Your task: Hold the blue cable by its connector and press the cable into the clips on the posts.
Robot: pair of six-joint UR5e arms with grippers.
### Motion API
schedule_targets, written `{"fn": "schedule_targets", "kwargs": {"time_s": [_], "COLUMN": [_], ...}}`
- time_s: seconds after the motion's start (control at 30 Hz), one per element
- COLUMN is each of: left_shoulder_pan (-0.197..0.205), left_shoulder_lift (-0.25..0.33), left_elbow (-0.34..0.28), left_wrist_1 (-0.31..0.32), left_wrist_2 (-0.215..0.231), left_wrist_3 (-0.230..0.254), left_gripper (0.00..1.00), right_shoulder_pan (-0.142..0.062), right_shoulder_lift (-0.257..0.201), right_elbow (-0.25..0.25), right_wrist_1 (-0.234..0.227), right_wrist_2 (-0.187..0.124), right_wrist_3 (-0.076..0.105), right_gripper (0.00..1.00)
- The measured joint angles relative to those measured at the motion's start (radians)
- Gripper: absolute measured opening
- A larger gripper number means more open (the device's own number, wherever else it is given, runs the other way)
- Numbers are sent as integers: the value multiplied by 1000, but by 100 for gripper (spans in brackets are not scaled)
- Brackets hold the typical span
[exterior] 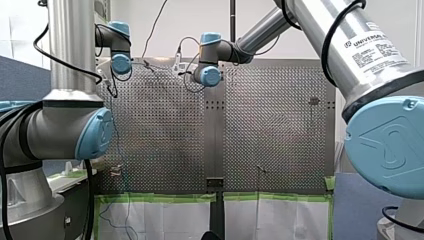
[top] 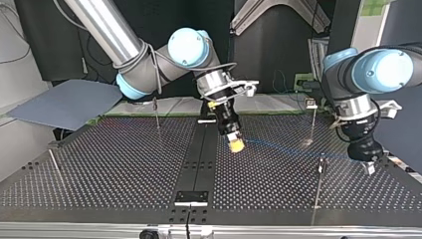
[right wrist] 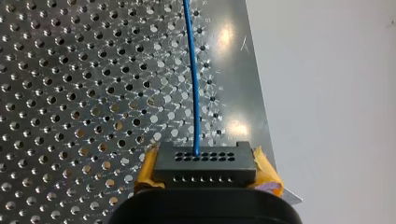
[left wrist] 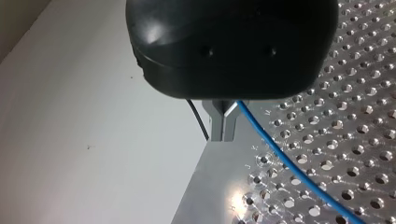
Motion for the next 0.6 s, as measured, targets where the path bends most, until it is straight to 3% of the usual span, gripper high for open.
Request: {"fn": "schedule_targets", "kwargs": {"time_s": [0.3,0.6], "left_shoulder_pan": [10,18], "left_shoulder_lift": [-56,-67], "left_elbow": [2,28], "left_wrist_1": [23,42], "left_wrist_2": [59,97], "left_wrist_3": [-21,-39], "left_gripper": [2,2], "right_shoulder_pan": [-23,-44], "right_shoulder_lift": [1,2], "right_elbow": [0,0], "right_wrist_1": [-1,-2], "right_wrist_2": [0,-3], "right_wrist_3": [0,0], "right_gripper": [0,0]}}
